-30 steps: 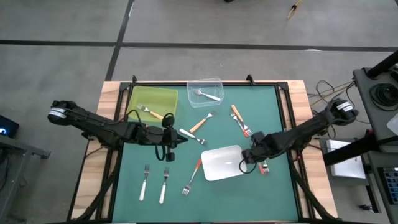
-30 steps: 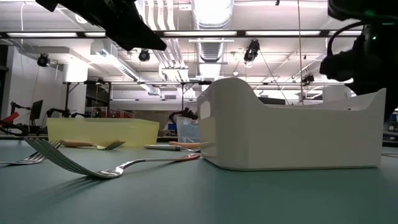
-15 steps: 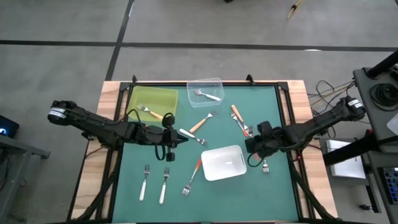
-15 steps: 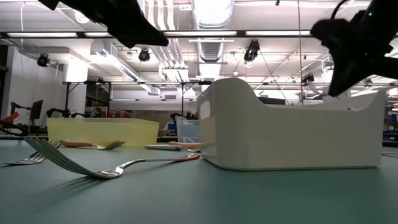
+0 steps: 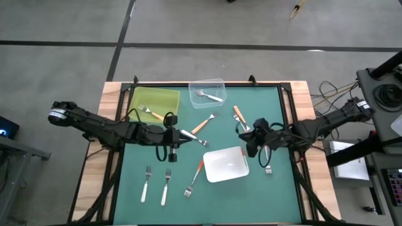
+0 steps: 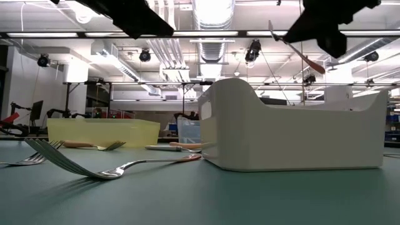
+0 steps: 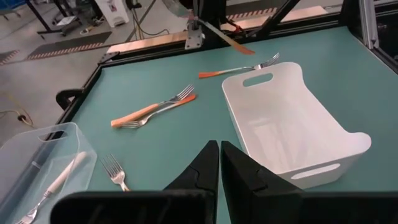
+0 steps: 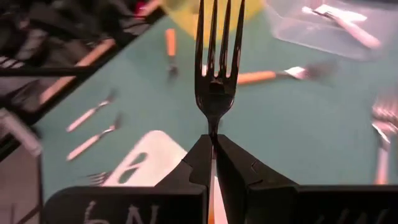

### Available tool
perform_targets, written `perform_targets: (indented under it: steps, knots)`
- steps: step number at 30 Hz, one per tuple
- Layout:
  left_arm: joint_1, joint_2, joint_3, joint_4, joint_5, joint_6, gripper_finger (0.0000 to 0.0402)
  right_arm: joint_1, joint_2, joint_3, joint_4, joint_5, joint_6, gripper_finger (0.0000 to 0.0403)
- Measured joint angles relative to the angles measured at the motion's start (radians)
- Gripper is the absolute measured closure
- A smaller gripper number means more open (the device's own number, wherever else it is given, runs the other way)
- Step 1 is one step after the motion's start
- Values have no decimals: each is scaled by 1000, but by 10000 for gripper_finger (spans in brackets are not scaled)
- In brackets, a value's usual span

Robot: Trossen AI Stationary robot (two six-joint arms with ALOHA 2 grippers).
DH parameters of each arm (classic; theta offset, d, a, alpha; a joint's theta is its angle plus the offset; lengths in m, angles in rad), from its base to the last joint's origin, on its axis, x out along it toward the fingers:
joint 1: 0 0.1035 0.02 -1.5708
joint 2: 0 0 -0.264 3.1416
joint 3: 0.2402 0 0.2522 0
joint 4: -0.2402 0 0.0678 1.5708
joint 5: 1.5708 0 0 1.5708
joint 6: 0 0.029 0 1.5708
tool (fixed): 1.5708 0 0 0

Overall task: Sort silverware by color (type)
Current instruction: Put the orange fork into the white bin

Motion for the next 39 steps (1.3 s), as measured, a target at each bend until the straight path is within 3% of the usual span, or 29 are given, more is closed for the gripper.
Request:
perform_targets:
  steps: [10,17,29,35,39]
  knots:
    - [3,-1,2,20,-48,17,402,-31,30,0,108,-111,-197,394]
    - [3,-1,2,46,-62,21,402,-38,120,60,85,-234,-314,394]
    - [3,-2,2,46,-62,-10,402,-74,329,373,-353,-274,-449,394]
    - [3,-2,2,40,-61,-32,402,-91,457,506,-521,-413,-533,394]
    - [3,-2,2,40,-61,-32,402,-93,526,572,-640,-427,-571,394]
